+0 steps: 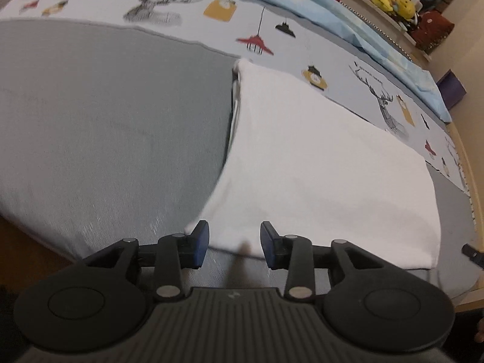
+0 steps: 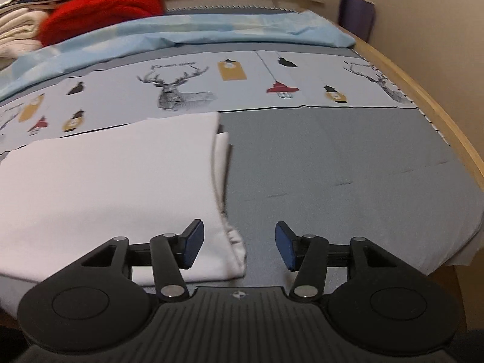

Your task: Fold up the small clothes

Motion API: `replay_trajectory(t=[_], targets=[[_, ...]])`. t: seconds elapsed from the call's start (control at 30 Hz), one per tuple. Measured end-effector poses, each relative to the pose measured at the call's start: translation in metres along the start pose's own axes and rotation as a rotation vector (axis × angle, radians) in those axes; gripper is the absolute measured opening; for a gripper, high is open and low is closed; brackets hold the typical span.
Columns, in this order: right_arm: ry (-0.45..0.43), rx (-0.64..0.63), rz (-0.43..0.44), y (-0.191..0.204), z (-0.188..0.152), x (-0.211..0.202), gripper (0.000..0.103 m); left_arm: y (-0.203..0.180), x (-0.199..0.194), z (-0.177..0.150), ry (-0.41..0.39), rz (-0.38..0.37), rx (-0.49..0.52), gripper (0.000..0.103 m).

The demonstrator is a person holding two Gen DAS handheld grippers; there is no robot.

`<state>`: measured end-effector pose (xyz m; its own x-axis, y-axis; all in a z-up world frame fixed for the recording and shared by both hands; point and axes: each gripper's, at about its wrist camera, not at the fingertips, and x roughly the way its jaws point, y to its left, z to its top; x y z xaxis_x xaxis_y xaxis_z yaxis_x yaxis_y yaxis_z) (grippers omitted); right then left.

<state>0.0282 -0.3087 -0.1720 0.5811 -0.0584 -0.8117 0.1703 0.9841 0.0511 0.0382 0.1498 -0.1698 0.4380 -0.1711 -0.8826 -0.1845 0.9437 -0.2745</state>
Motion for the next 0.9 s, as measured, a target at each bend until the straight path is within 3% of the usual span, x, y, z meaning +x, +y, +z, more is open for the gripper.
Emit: replay_trajectory(t=[0.17,0.4,0.67,0.83,0.87,0.9], targets=[[0.008,-0.033,0.018,0.011,-0.006,0.002,0.054,0.006,0.015,-0.003,0.066,-0.035,-0.080,0.045],[0.029,-0.037,0.014,0.009,-0.006,0.013,0.054,0.026,0.043,-0.001,0.130,-0.007,-0.240,0.052],[0.033,-0.031,0.019,0.008,-0.006,0.016,0.054,0.026,0.044,0.001,0.068,0.021,-0.247,0.053],[0.035,-0.034,0.018,0.007,-0.006,0.017,0.054,0.030,0.043,0.003,0.040,0.016,-0.271,0.049],[0.036,-0.032,0.017,0.007,-0.006,0.017,0.054,0.029,0.043,0.003,0.032,0.026,-0.259,0.045],[0.036,-0.030,0.015,0.007,-0.006,0.017,0.054,0.026,0.045,0.005,0.027,0.041,-0.247,0.033]])
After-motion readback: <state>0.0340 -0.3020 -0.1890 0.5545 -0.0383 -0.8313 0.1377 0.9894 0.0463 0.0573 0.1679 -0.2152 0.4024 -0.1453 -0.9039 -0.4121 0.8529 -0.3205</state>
